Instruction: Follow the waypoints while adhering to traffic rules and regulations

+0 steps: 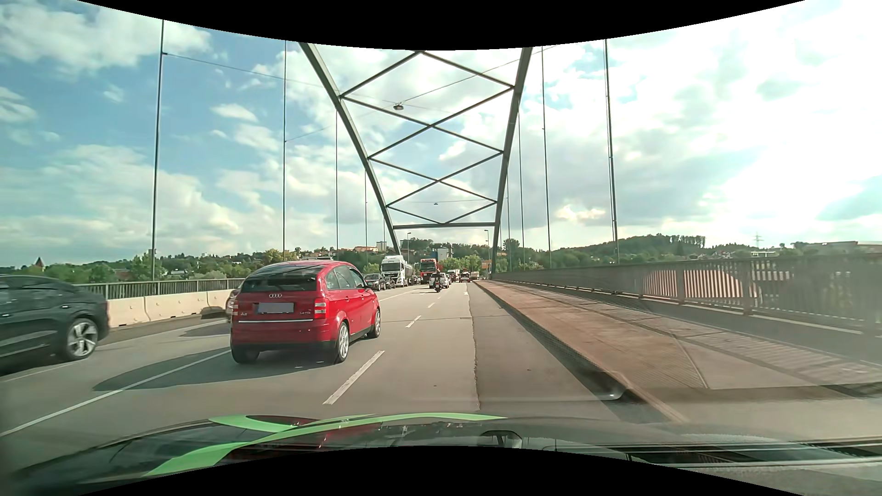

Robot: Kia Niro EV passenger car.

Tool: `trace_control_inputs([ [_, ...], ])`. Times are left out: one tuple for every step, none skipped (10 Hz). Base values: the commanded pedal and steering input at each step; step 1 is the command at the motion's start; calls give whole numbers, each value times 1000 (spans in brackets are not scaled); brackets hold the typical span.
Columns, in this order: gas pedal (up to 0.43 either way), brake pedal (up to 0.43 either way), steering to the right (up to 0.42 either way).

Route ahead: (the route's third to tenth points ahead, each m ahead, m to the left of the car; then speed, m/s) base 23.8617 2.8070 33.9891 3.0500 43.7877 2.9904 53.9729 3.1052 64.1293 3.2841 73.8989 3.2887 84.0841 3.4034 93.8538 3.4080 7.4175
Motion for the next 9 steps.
trace_control_inputs([
  [138, 0, -5],
  [130, 0, -5],
  [118, 0, -5],
  [118, 0, -5],
  [118, 0, -4],
  [118, 0, -5],
  [118, 0, -4],
  [118, 0, -4],
  [118, 0, -5],
])
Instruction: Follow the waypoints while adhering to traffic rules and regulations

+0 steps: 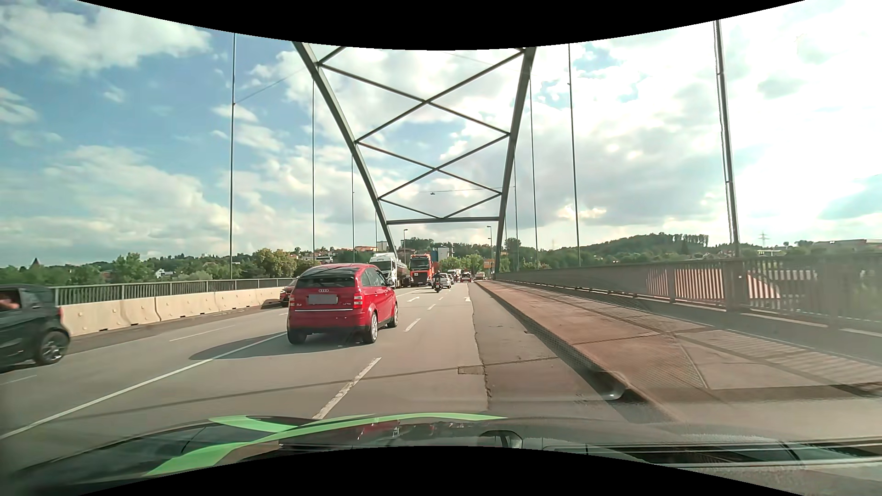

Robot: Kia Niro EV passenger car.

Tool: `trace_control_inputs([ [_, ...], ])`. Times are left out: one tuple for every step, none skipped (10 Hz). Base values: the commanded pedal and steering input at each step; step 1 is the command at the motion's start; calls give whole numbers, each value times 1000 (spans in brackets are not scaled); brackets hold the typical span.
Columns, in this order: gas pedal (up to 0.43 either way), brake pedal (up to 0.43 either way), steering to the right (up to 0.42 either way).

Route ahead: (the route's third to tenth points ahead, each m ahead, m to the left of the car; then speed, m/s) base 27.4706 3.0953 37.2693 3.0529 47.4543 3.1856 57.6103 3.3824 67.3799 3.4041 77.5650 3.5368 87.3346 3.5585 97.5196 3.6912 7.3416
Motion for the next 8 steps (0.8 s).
trace_control_inputs([
  [118, 0, -5],
  [118, 0, -4],
  [118, 0, -4],
  [118, 0, -4],
  [118, 0, -4],
  [118, 0, -3],
  [118, 0, -2],
  [118, 0, -2],
])
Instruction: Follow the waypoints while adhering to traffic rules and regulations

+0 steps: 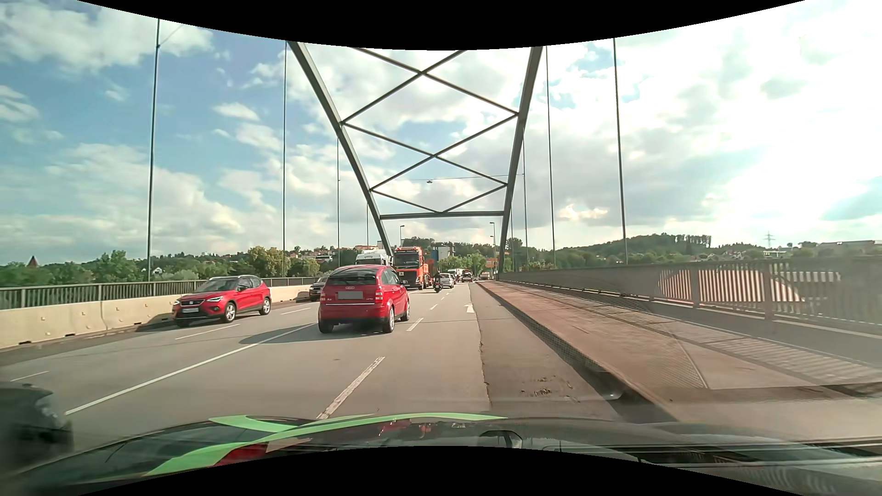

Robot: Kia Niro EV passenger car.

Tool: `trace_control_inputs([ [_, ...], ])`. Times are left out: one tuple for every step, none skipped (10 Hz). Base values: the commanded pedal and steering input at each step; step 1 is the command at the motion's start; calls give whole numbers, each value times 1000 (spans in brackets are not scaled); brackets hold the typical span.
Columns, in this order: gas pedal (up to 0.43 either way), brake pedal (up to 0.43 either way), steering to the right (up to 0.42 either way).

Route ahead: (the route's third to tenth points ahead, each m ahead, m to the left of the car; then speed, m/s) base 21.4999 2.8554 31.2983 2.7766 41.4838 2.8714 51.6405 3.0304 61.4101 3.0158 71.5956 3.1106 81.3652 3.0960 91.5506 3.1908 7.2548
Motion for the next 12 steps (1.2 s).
trace_control_inputs([
  [118, 0, 0],
  [118, 0, 0],
  [118, 0, 0],
  [118, 0, 0],
  [118, 0, 0],
  [130, 0, 0],
  [130, 0, 0],
  [130, 0, 0],
  [130, 0, 0],
  [130, 0, 0],
  [130, 0, 0],
  [130, 0, 0],
])
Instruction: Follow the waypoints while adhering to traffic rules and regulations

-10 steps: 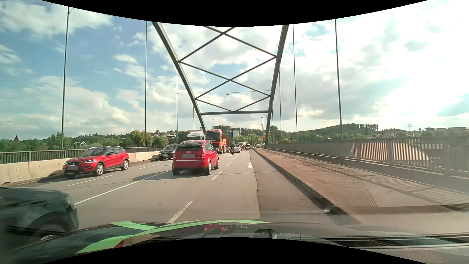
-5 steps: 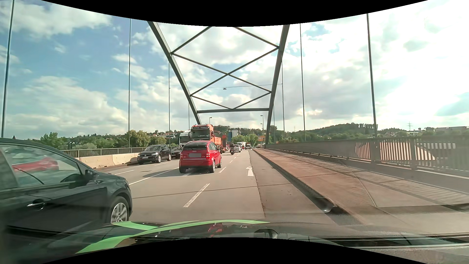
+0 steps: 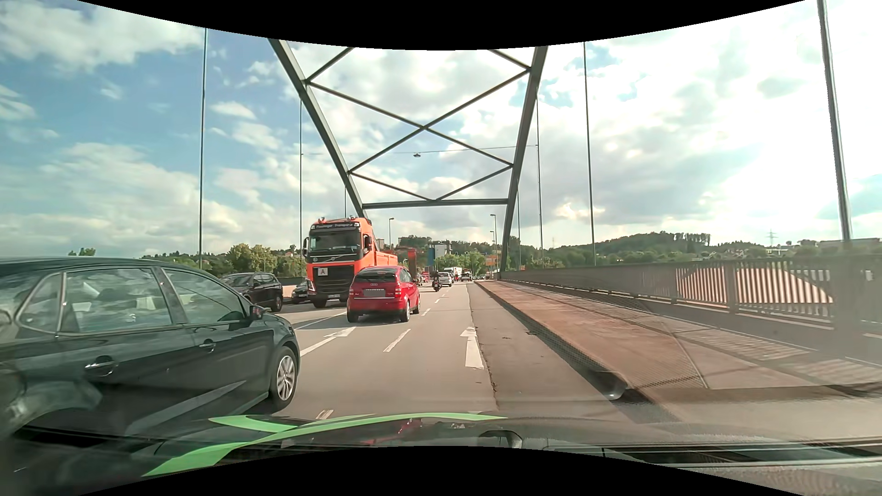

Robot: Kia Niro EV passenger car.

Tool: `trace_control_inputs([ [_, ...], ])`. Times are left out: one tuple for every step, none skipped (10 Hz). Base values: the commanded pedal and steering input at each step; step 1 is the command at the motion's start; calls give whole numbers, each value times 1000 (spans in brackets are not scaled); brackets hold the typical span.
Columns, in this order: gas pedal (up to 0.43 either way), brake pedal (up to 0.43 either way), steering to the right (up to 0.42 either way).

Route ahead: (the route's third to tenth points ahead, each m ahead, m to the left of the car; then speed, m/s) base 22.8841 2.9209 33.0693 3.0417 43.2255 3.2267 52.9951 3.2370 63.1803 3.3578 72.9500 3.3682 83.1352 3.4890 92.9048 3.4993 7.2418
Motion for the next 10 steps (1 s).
trace_control_inputs([
  [130, 0, 0],
  [150, 0, 0],
  [157, 0, 0],
  [169, 0, 0],
  [169, 0, 0],
  [157, 0, 0],
  [157, 0, -1],
  [150, 0, -1],
  [150, 0, -1],
  [150, 0, -1],
])
